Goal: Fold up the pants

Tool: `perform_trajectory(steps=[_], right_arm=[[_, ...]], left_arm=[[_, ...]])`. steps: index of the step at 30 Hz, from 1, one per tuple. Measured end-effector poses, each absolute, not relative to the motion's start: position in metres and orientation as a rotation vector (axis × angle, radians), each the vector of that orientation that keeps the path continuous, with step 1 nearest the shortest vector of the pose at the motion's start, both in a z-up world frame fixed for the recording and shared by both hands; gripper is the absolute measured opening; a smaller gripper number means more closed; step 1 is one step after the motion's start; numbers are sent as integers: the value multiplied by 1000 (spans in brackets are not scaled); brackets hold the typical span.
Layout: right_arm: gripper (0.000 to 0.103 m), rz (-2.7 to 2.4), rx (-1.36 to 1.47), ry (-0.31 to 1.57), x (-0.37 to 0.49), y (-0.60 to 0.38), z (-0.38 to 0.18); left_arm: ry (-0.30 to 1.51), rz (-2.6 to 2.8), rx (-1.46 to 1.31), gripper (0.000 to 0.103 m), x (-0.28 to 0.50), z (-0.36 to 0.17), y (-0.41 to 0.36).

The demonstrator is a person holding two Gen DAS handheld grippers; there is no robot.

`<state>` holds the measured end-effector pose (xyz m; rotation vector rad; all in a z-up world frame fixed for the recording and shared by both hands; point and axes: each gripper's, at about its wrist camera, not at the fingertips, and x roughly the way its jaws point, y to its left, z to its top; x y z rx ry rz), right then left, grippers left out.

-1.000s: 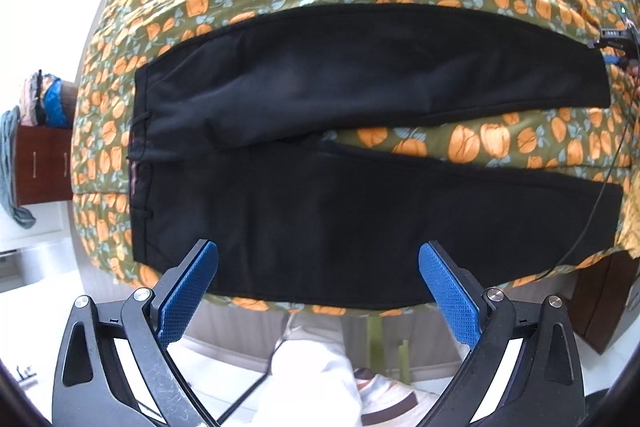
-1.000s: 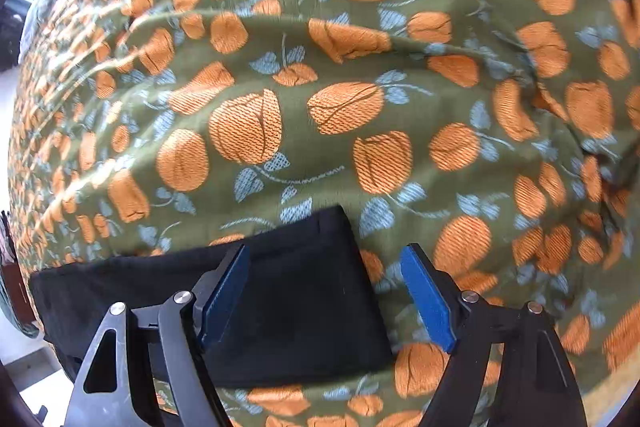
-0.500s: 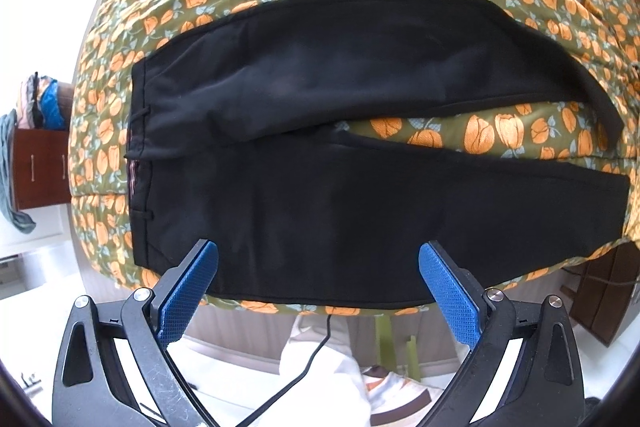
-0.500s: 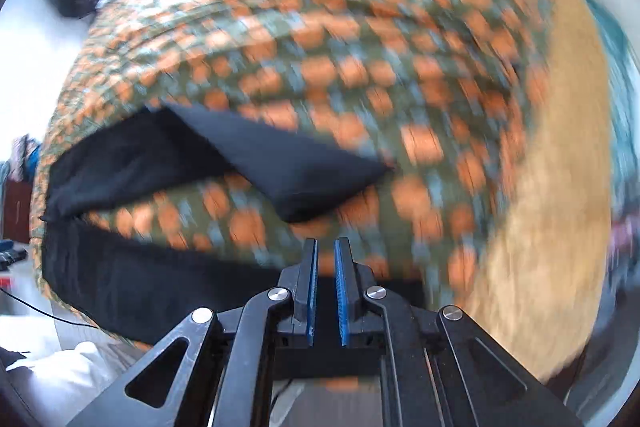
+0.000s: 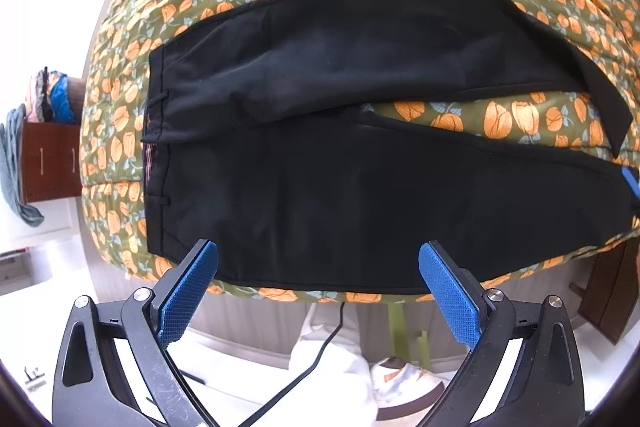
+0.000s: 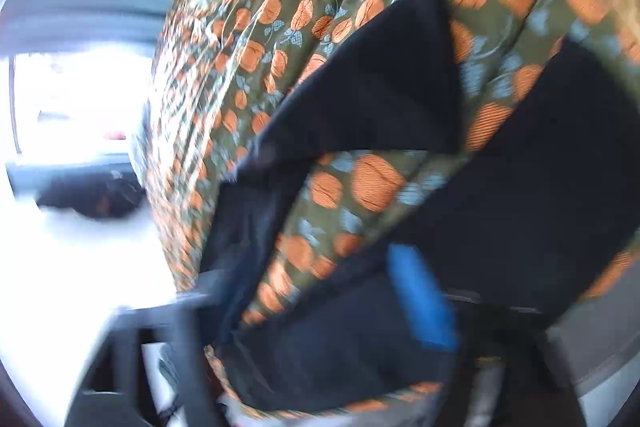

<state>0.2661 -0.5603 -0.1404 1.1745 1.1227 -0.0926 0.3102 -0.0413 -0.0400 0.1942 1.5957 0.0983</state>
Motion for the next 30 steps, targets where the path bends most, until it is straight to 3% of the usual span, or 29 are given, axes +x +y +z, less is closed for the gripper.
perform_trajectory(steps=[5, 10, 12, 14, 16, 21, 30], right_arm=[[94, -210, 1331, 1010, 269, -563, -156], [81, -460, 1606, 895, 254, -589, -206], [66, -535, 1657, 851, 254, -596, -220], [27, -595, 1668, 797, 254, -599, -220], [16, -662, 1660, 746, 251, -604, -215], [13, -572, 1462, 832, 260, -614, -158], [13, -314, 998, 936, 260, -591, -6]], left_arm=[[1608, 116, 182, 101, 306, -46, -32], [1638, 149, 145, 101, 304, -55, -20], [1637, 153, 159, 101, 303, -57, -19], [1635, 155, 172, 101, 302, -60, -18], [1640, 152, 174, 101, 303, -64, -19], [1657, 113, 61, 101, 334, -75, -20], [1582, -95, -538, 101, 469, -110, -40]])
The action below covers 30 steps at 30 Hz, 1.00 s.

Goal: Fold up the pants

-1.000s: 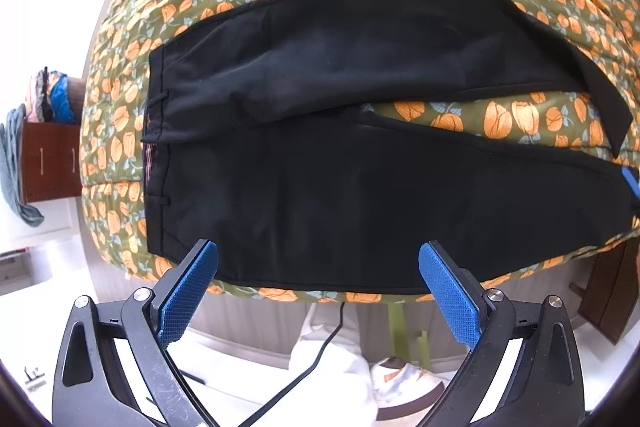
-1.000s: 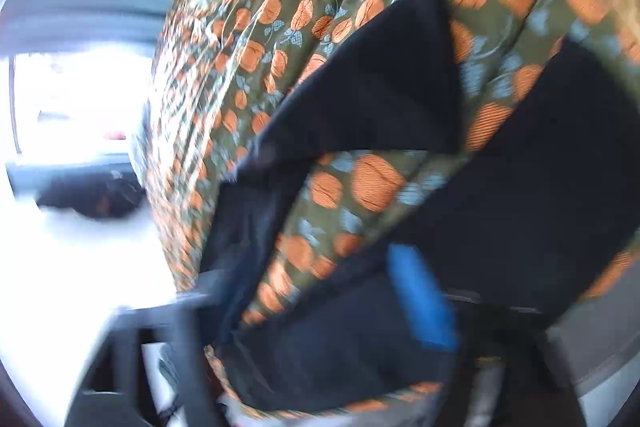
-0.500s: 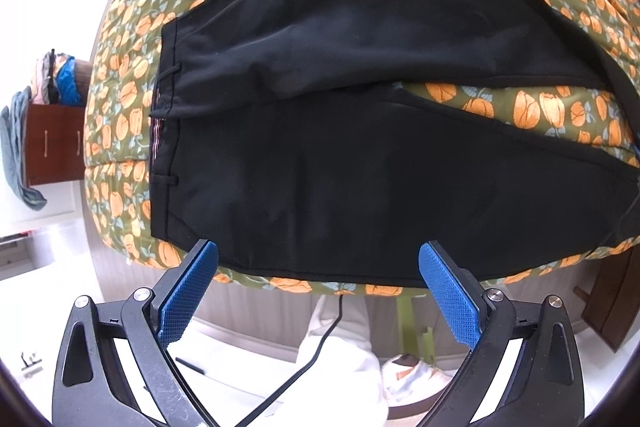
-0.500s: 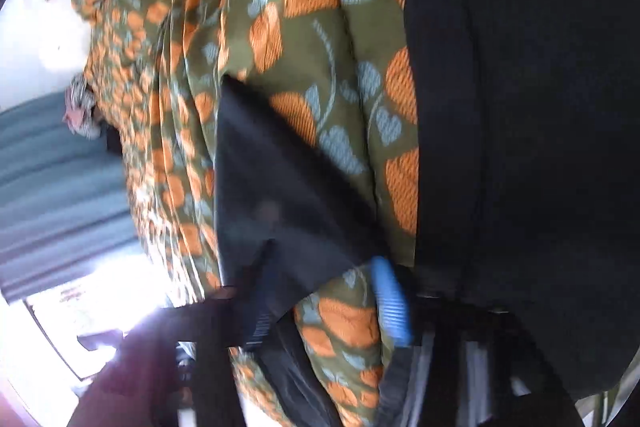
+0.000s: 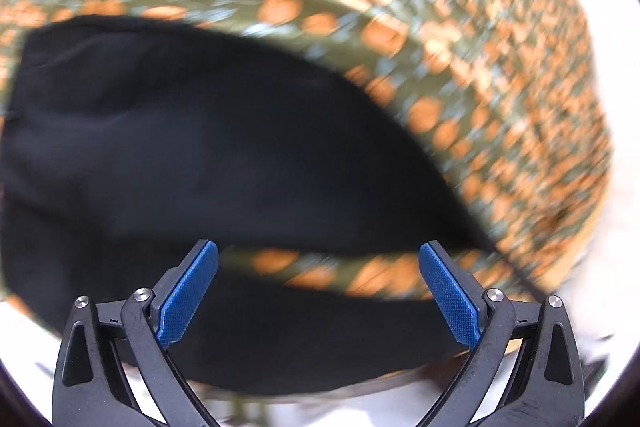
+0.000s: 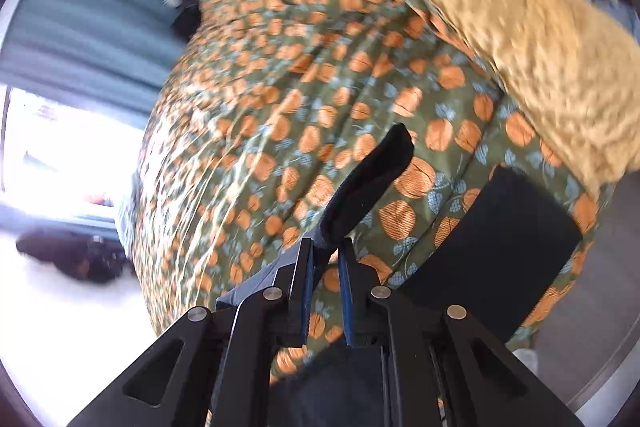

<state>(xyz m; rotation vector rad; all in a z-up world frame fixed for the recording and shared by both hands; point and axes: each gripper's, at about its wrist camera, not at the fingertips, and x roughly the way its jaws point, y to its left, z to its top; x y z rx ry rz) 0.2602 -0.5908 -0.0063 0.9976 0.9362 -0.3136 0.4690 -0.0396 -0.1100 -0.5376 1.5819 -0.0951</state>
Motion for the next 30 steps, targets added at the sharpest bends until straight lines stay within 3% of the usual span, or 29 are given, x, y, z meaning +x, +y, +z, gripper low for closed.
perform_trajectory(steps=[6, 13, 14, 15, 16, 18, 22, 28, 30], right_arm=[[13, -219, 856, 947, 236, -569, 58], [13, -141, 771, 970, 210, -554, 105], [13, -130, 761, 971, 208, -553, 112], [13, -120, 750, 972, 205, -553, 119], [13, -110, 742, 973, 203, -553, 124], [13, -95, 730, 976, 201, -553, 132], [13, -84, 703, 1010, 205, -558, 128], [13, -79, 716, 1049, 253, -591, 86], [13, -25, 691, 1027, 276, -593, 87]], left_arm=[[1586, -45, -698, 101, 510, -144, -37], [1623, 60, -675, 98, 521, -162, -19], [1619, 63, -688, 95, 520, -161, -16], [1622, 65, -697, 76, 519, -161, -12], [1632, 58, -711, 39, 516, -164, -8], [1673, 63, -734, 6, 511, -170, 0], [1596, 61, -695, 3, 504, -144, 14], [1285, 38, -505, 5, 479, 3, 54], [1213, 56, -445, 6, 449, 30, 63]])
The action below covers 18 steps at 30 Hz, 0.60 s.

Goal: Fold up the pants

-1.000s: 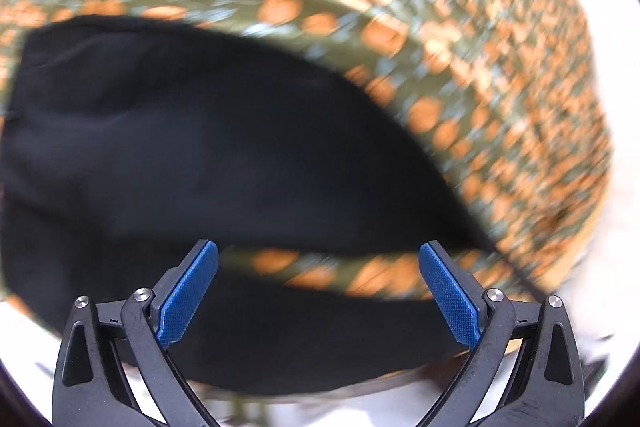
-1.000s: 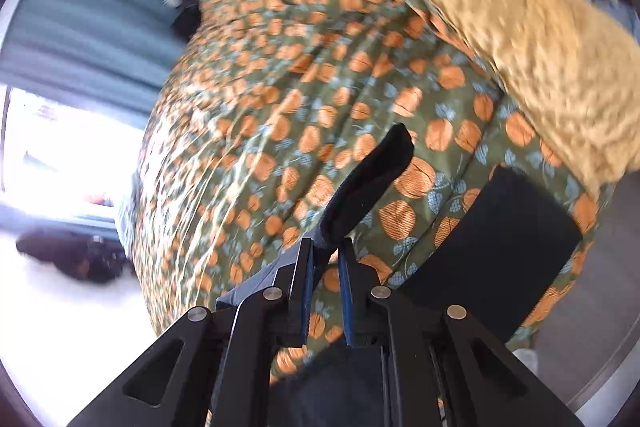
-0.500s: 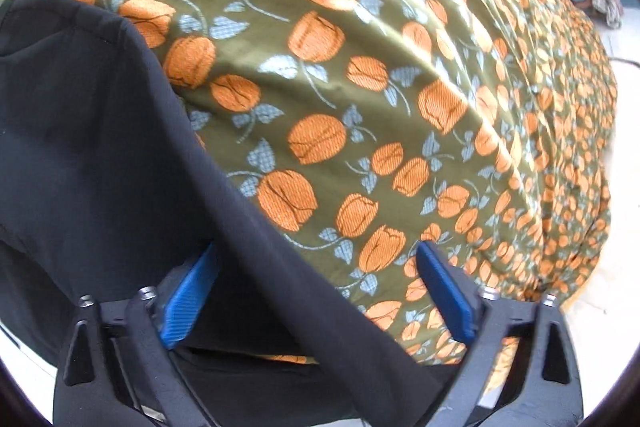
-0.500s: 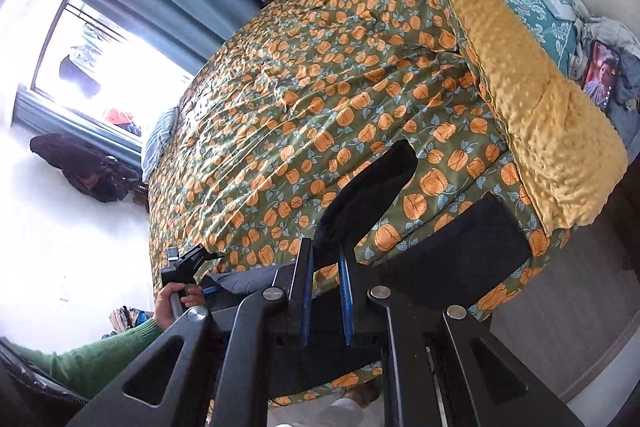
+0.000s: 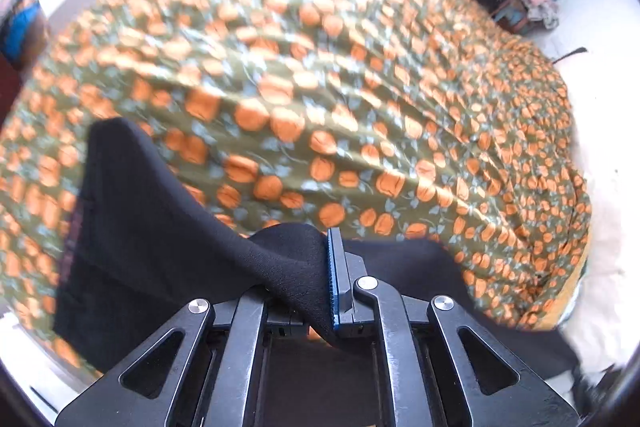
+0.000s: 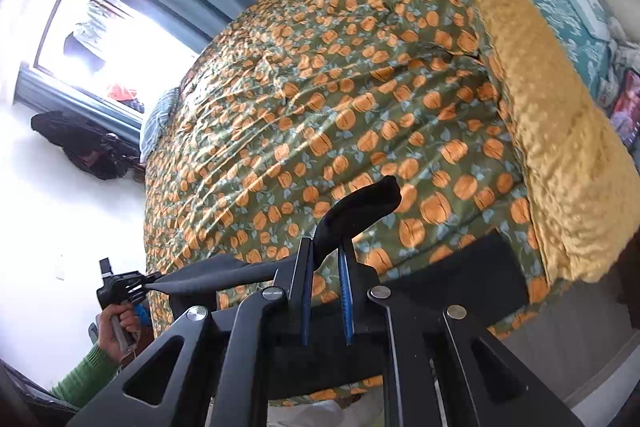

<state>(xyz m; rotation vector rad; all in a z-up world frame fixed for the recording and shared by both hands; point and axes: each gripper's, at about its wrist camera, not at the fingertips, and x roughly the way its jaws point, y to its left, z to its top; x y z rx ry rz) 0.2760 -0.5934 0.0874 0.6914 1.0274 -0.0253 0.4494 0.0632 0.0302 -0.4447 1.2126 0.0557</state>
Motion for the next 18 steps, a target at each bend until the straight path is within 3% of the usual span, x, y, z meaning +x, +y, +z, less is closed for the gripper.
perform_trajectory(steps=[3, 5, 10, 13, 18], right_arm=[[13, 36, 577, 1044, 292, -583, 83], [13, 17, 530, 1117, 284, -581, 54], [13, -190, 492, 1408, 237, -609, -79], [13, -258, 496, 1542, 215, -621, -137], [13, -263, 438, 1495, 210, -628, -126]], left_arm=[[1235, 144, -354, 7, 385, 4, 50], [1404, 193, -344, 6, 345, -57, 34], [1654, 232, -270, 5, 303, -166, -6], [1652, 199, -229, 6, 308, -166, -23], [1637, 142, -206, 7, 315, -155, -36]])
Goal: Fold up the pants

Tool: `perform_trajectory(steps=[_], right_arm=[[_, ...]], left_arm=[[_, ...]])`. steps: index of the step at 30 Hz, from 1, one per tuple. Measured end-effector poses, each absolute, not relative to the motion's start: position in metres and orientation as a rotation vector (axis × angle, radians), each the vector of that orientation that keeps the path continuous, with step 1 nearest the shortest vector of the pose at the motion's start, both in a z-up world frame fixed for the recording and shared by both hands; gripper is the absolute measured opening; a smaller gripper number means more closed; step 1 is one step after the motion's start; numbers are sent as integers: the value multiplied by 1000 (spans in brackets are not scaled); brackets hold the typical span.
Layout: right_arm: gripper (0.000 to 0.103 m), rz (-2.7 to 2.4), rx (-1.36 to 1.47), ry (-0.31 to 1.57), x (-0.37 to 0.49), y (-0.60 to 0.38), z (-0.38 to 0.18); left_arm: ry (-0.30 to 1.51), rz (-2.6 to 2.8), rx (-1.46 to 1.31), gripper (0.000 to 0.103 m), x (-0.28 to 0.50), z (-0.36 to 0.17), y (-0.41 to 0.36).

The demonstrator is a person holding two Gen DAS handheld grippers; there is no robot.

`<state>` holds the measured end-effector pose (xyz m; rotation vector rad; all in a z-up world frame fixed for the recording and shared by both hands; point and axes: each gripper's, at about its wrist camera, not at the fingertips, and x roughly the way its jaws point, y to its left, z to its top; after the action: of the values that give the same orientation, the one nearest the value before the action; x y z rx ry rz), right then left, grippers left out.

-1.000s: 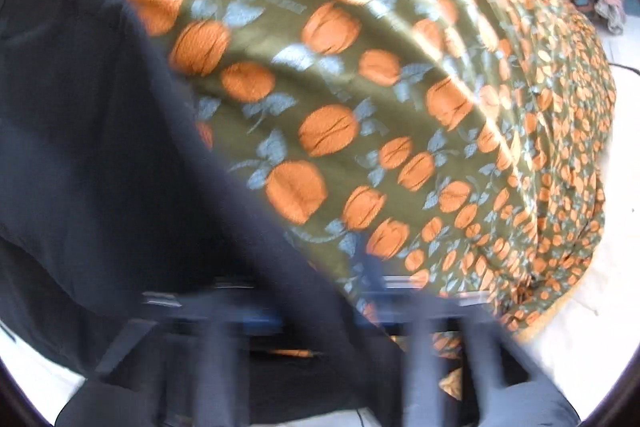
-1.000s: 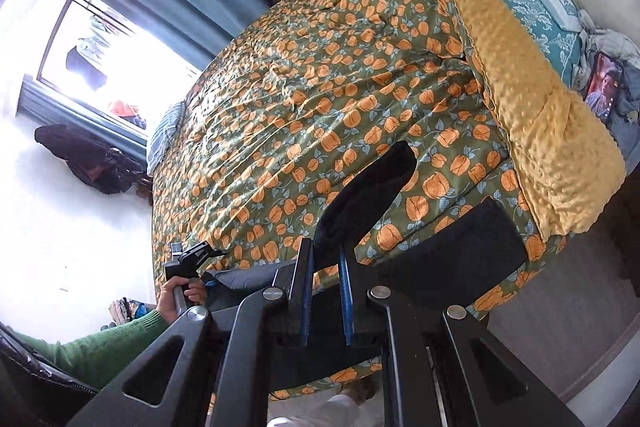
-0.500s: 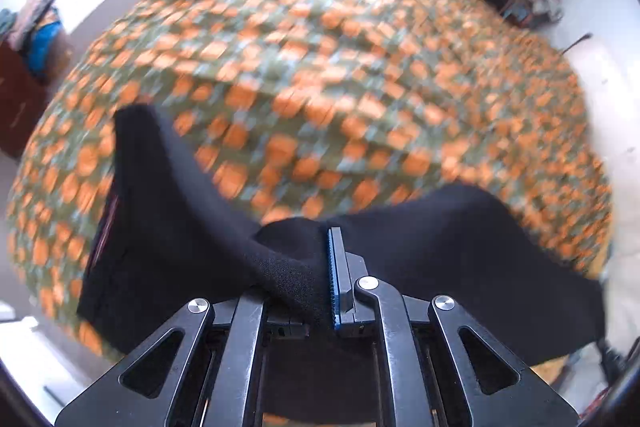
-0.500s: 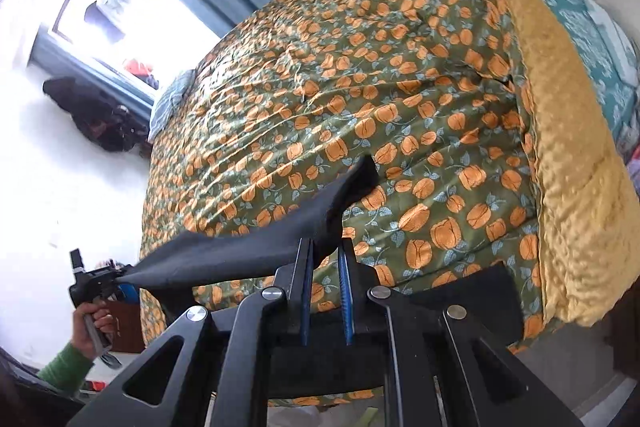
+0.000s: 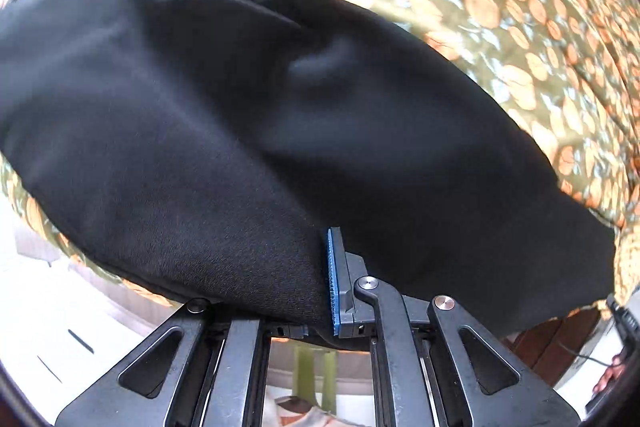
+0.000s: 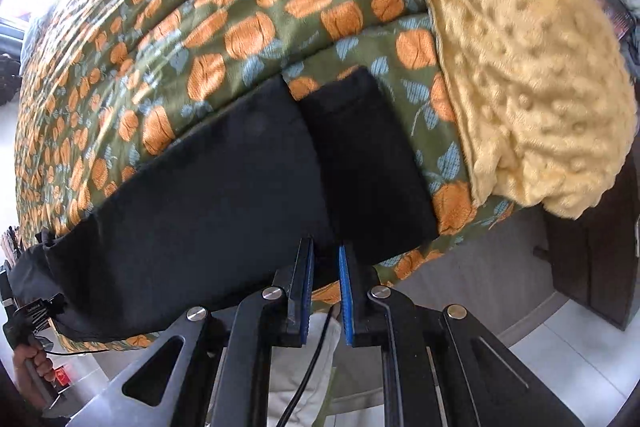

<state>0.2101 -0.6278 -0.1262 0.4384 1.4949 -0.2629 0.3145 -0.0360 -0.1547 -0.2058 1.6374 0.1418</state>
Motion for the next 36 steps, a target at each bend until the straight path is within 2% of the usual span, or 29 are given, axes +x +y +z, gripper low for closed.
perform_trajectory(steps=[4, 15, 18, 20, 22, 23, 24, 25, 26, 28, 30, 32, 33, 36], right_arm=[[13, -293, 406, 1464, 209, -644, -113], [13, -404, 411, 1566, 174, -659, -143], [13, -411, 399, 1579, 179, -660, -146], [13, -418, 388, 1585, 184, -660, -147], [14, -435, 386, 1597, 189, -657, -151], [17, -447, 391, 1604, 188, -657, -152], [20, -455, 404, 1612, 188, -652, -154], [33, -474, 408, 1627, 186, -652, -155], [58, -493, 405, 1635, 184, -652, -154], [83, -533, 374, 1615, 177, -649, -142], [83, -583, 318, 1589, 169, -642, -124], [84, -602, 278, 1576, 166, -630, -109], [84, -594, 264, 1564, 167, -620, -100], [84, -489, 247, 1536, 182, -574, -82]], left_arm=[[1646, 110, -177, 8, 317, -158, -52], [1681, 87, -107, 7, 314, -174, -61], [1697, 86, -91, 11, 321, -179, -63], [1708, 88, -75, 20, 319, -181, -66], [1744, 88, -23, 60, 316, -182, -69], [1759, 82, 13, 65, 314, -179, -68], [1763, 57, 34, 66, 311, -174, -67], [1780, 16, 42, 66, 307, -168, -65], [1808, -26, 46, 66, 303, -161, -61], [1830, -83, 28, 66, 296, -139, -43], [1791, -91, -16, 66, 296, -114, -8], [1721, 29, -36, 72, 295, -98, 42], [1696, 110, -64, 75, 288, -98, 69], [1634, 416, -255, 73, 286, -115, 164]])
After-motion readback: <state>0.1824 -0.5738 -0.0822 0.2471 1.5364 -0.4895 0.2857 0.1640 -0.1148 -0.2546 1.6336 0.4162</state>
